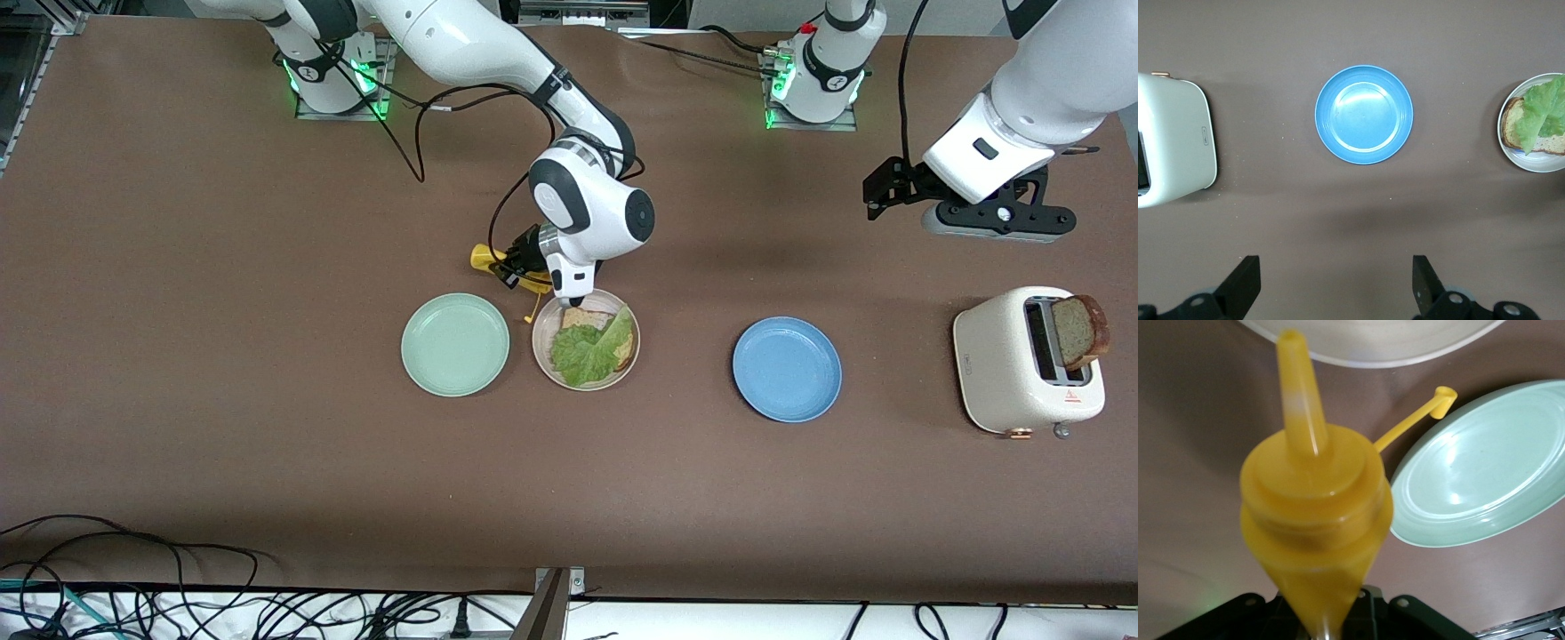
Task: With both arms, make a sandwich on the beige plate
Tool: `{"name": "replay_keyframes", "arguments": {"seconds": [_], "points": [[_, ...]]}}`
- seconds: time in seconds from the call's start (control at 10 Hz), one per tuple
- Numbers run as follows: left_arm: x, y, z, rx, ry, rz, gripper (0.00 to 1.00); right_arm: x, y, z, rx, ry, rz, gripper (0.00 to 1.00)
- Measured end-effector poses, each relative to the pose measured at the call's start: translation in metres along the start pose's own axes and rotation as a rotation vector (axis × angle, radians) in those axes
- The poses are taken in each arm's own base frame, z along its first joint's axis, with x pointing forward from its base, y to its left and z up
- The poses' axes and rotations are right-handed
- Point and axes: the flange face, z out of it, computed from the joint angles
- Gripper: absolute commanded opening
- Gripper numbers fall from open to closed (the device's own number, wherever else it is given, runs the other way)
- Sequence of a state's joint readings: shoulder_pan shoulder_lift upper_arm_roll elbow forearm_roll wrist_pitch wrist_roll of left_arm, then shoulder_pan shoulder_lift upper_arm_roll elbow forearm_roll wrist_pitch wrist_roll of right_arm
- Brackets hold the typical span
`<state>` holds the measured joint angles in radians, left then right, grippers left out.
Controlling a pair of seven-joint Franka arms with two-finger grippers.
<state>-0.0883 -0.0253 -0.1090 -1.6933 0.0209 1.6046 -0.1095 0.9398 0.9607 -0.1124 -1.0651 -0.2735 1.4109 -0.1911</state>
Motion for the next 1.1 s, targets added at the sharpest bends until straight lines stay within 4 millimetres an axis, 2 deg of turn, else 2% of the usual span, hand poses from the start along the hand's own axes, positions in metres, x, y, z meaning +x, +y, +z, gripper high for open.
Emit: {"name": "replay_keyframes", "arguments": {"seconds": [0.2, 0.4, 0.5, 0.8, 0.9, 1.1], "points": [[0.0, 0.0, 0.0, 0.0, 0.0, 0.0, 1.0, -0.005, 0.013, -0.006, 0.004, 0.006, 0.013, 0.0], [0.0, 0.0, 0.0, 0.0, 0.0, 0.0, 1.0, -0.017, 0.051, -0.013, 0.045, 0.046, 0.051, 0.0], [0.0, 0.0, 0.0, 0.0, 0.0, 0.0, 1.0, -0.031, 0.076, -0.021, 0.114, 0.092, 0.08, 0.0], [0.0, 0.0, 0.0, 0.0, 0.0, 0.0, 1.0, -0.087, 0.162, -0.037, 0.269, 0.233, 0.099, 0.0], [0.0, 0.0, 0.0, 0.0, 0.0, 0.0, 1.0, -0.104, 0.183, -0.038, 0.312, 0.295, 0.095, 0.0], [0.0, 0.0, 0.0, 0.0, 0.0, 0.0, 1.0, -0.155, 0.225, -0.029, 0.379, 0.419, 0.097, 0.0]]}}
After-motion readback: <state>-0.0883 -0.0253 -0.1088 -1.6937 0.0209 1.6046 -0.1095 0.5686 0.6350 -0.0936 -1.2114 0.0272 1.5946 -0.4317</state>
